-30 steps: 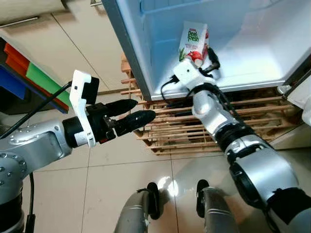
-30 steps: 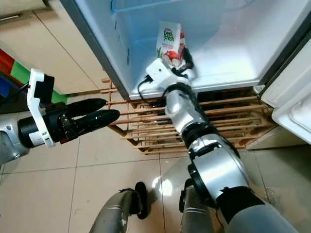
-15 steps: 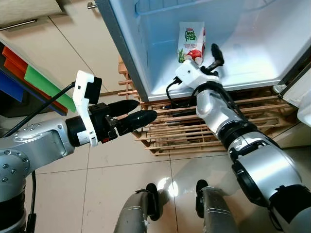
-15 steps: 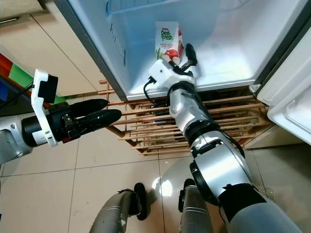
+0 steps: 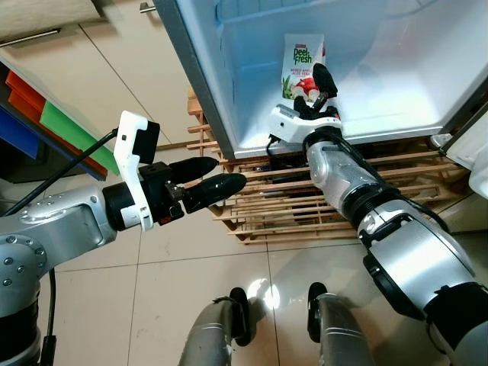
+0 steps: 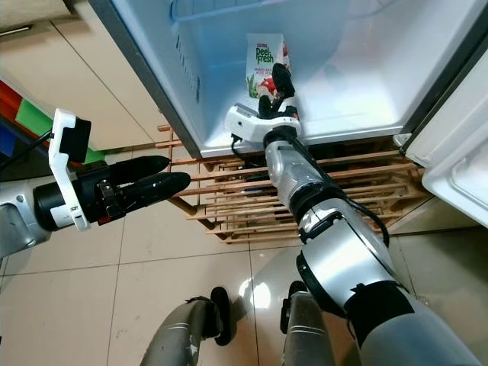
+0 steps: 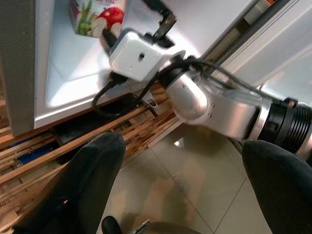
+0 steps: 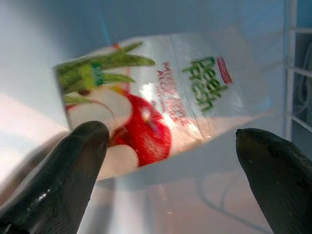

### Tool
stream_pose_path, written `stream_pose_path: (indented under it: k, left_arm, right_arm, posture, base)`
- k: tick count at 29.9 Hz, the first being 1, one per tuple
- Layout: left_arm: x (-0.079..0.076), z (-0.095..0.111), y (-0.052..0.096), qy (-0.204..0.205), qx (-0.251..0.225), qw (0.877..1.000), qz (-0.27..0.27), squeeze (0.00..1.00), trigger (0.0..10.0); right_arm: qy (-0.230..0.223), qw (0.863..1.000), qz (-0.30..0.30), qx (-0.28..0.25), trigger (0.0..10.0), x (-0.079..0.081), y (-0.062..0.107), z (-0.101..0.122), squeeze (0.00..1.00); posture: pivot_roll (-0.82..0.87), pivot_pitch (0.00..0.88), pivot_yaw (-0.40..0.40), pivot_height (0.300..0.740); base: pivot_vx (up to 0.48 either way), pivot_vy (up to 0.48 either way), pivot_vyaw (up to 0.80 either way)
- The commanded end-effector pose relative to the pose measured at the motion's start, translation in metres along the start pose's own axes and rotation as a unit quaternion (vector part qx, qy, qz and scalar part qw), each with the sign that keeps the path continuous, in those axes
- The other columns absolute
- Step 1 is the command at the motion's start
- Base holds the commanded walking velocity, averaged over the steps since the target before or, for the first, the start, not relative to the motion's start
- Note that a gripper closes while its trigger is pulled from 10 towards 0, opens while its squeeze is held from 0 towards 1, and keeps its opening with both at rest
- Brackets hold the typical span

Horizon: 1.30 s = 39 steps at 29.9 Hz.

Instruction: Restocking fridge

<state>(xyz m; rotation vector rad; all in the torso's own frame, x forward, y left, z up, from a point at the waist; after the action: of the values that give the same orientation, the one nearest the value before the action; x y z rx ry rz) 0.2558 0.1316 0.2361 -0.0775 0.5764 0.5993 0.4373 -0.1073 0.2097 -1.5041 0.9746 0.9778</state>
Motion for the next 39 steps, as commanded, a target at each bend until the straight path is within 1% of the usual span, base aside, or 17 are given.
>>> stream_pose_path:
  k: [1,5,8,18,21,23,25,28,30,31,32,33,35,36,37,38,39]
  left_arm:
    - [-0.002,-0.004,0.003,-0.001,0.008,1.000,0.000,0.00,10.0]
    - [-0.002,-0.004,0.003,0.000,0.006,1.000,0.000,0.00,10.0]
    - [-0.002,-0.005,0.001,0.001,0.006,1.000,-0.002,0.00,10.0]
    - [-0.001,-0.006,-0.001,0.002,0.004,1.000,-0.002,0.00,10.0]
    - [-0.001,-0.006,-0.003,0.001,0.001,1.000,-0.004,0.00,10.0]
    - [0.001,-0.004,-0.005,0.000,-0.013,1.000,-0.002,0.00,10.0]
    - [0.001,-0.001,-0.007,-0.001,-0.024,1.000,-0.009,0.00,10.0]
    - [0.004,0.001,-0.014,-0.004,-0.035,0.999,-0.014,0.00,10.0]
    - [0.009,0.004,-0.022,-0.007,-0.047,0.999,-0.014,0.00,10.0]
    - [0.011,0.007,-0.028,-0.009,-0.058,0.998,-0.016,0.00,10.0]
    - [0.013,0.010,-0.034,-0.012,-0.069,0.997,-0.018,0.00,10.0]
    - [0.013,0.010,-0.034,-0.012,-0.069,0.997,-0.018,0.00,10.0]
    - [0.023,0.014,-0.052,-0.026,-0.096,0.995,0.000,0.00,10.0]
    - [0.026,0.014,-0.061,-0.031,-0.106,0.994,0.011,0.00,10.0]
    - [0.029,0.012,-0.071,-0.038,-0.111,0.993,0.022,0.00,10.0]
    - [0.025,0.005,-0.083,-0.049,-0.120,0.991,0.028,0.00,10.0]
    - [0.025,0.005,-0.083,-0.049,-0.120,0.991,0.028,0.00,10.0]
  right_arm:
    - [0.017,1.000,-0.001,-0.011,10.0,-0.004,-0.003,0.003,0.00]
    - [0.015,1.000,0.005,0.005,10.0,-0.005,-0.005,-0.010,0.00]
    - [0.030,1.000,0.001,0.006,10.0,-0.009,-0.007,-0.014,0.00]
    - [0.037,0.999,0.013,-0.019,10.0,-0.006,-0.006,-0.002,0.00]
    - [0.028,0.999,0.009,-0.014,10.0,-0.007,-0.007,-0.003,0.00]
    - [-0.006,0.999,-0.027,-0.021,10.0,-0.018,-0.009,0.001,0.00]
    - [-0.064,0.996,-0.053,-0.027,10.0,-0.024,-0.009,0.005,0.00]
    - [-0.139,0.988,-0.065,-0.020,10.0,-0.025,-0.005,0.004,0.00]
    - [-0.203,0.977,-0.070,-0.016,10.0,-0.026,-0.002,0.002,0.00]
    - [-0.245,0.967,-0.073,-0.008,10.0,-0.027,-0.001,-0.002,0.00]
    - [-0.305,0.950,-0.068,0.011,10.0,-0.027,0.002,-0.007,0.00]
    - [-0.305,0.950,-0.068,0.011,10.0,-0.027,0.002,-0.007,0.00]
    - [-0.404,0.912,-0.061,0.044,10.0,-0.028,0.009,-0.021,0.00]
    - [-0.435,0.897,-0.060,0.054,10.0,-0.028,0.014,-0.027,0.00]
    - [-0.477,0.875,-0.061,0.063,10.0,-0.029,0.021,-0.034,0.00]
    - [-0.550,0.828,-0.060,0.086,10.0,-0.026,0.039,-0.043,0.00]
    - [-0.550,0.828,-0.060,0.086,10.0,-0.026,0.039,-0.043,0.00]
  posture:
    - [0.16,0.321,0.207,0.740]
    - [0.15,0.321,0.204,0.740]
    - [0.15,0.322,0.202,0.740]
    - [0.15,0.321,0.194,0.740]
    - [0.15,0.314,0.183,0.740]
    - [0.13,0.288,0.159,0.740]
    - [0.12,0.264,0.143,0.740]
    - [0.08,0.225,0.124,0.740]
    - [0.04,0.183,0.109,0.740]
    - [0.01,0.162,0.104,0.740]
    - [-0.02,0.141,0.099,0.740]
    - [-0.02,0.141,0.099,0.740]
    - [-0.10,0.088,0.082,0.740]
    - [-0.11,0.081,0.081,0.740]
    - [-0.14,0.057,0.076,0.740]
    - [-0.17,0.044,0.075,0.740]
    - [-0.17,0.044,0.075,0.740]
  base:
    - [0.000,0.000,0.00]
    - [0.000,0.000,0.00]
    - [0.000,0.000,0.00]
    - [0.000,0.000,0.00]
    - [0.000,0.000,0.00]
    - [0.000,0.000,0.00]
    - [0.000,0.000,0.00]
    - [0.000,0.000,0.00]
    - [0.000,0.000,0.00]
    - [0.000,0.000,0.00]
    - [0.000,0.000,0.00]
    - [0.000,0.000,0.00]
    - [0.000,0.000,0.00]
    - [0.000,0.000,0.00]
    - [0.000,0.000,0.00]
    - [0.000,0.000,0.00]
    - [0.000,0.000,0.00]
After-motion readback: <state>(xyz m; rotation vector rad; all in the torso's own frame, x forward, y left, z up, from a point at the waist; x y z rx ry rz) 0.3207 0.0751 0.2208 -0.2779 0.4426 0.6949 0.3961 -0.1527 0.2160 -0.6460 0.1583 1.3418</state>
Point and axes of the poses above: a point about 5 cm out from each wrist's last joint towards the gripper, its own y axis pointing back from the gripper into the wrist, its own z axis along the axis of the wrist's last joint, x = y × z, the point moved 3 cm from there along -y, pointing out of the wrist towards the gripper, and after that the axes turned 11 degrees about y, right-handed, at the moved point
